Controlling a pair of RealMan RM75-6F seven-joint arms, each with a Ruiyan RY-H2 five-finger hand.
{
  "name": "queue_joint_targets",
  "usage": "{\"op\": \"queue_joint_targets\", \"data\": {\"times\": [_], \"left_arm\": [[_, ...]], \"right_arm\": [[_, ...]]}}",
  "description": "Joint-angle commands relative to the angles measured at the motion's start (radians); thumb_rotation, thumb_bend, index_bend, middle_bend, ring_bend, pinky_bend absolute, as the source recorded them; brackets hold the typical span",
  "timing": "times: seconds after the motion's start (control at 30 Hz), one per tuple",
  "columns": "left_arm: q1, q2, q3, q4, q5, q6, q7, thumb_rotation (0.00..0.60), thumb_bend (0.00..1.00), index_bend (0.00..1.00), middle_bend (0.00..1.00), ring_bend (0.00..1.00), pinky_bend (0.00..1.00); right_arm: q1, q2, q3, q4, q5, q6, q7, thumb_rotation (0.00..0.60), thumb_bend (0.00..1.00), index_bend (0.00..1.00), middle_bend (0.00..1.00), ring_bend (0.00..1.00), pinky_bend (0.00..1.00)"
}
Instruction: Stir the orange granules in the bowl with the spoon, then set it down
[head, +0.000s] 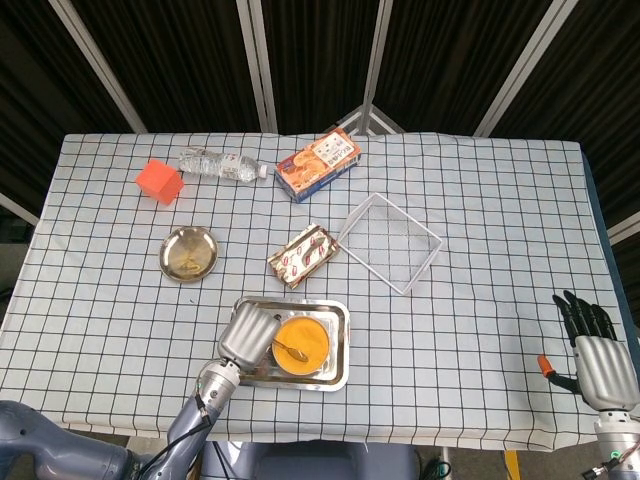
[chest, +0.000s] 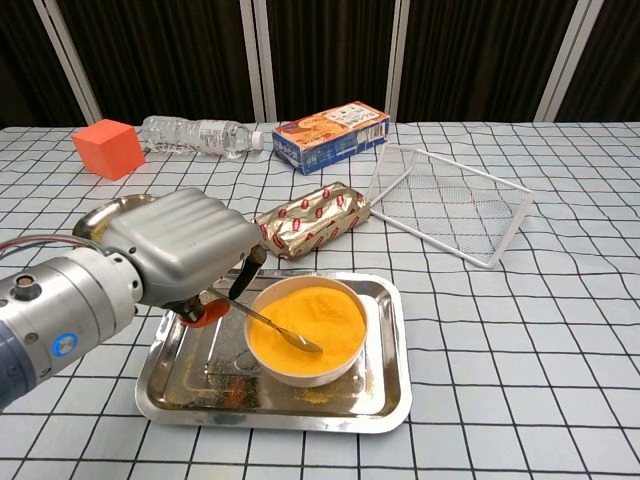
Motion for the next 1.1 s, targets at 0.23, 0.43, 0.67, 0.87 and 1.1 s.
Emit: {"op": "queue_joint_targets", "data": {"times": [0.23, 0.43, 0.67, 0.87, 1.1], "left_arm": [[0.005, 0.005, 0.000, -0.007, 0.014, 0.001, -0.004, 0.600, 0.63, 0.59, 0.95, 0.93, 0.95], [0.007, 0.011, -0.010, -0.008, 0.027, 0.012, -0.001, 0.600, 0.76, 0.65, 0.96, 0.93, 0.95], [-0.016, 0.027, -0.021, 0.003, 0.085, 0.025, 0.053, 0.600, 0.93, 0.74, 0.97, 0.93, 0.95], [-0.043, 0.023, -0.044, -0.006, 0.073, 0.012, 0.122, 0.600, 0.96, 0.77, 0.96, 0.93, 0.95], [-0.074, 0.009, -0.062, -0.042, 0.005, 0.005, 0.227, 0.600, 0.98, 0.80, 0.97, 0.93, 0.95]], "right_arm": [[0.000, 0.002, 0.000, -0.001, 0.001, -0.002, 0.002, 0.600, 0.36, 0.00, 0.00, 0.00, 0.00], [0.000, 0.002, 0.000, -0.001, 0.002, -0.004, 0.004, 0.600, 0.36, 0.00, 0.00, 0.00, 0.00], [0.001, 0.003, 0.000, -0.004, 0.004, -0.007, 0.003, 0.600, 0.36, 0.00, 0.00, 0.00, 0.00], [0.001, 0.004, 0.000, -0.005, 0.005, -0.009, 0.006, 0.600, 0.36, 0.00, 0.00, 0.00, 0.00], [0.001, 0.006, 0.001, -0.006, 0.007, -0.011, 0.014, 0.600, 0.36, 0.00, 0.00, 0.00, 0.00]]}}
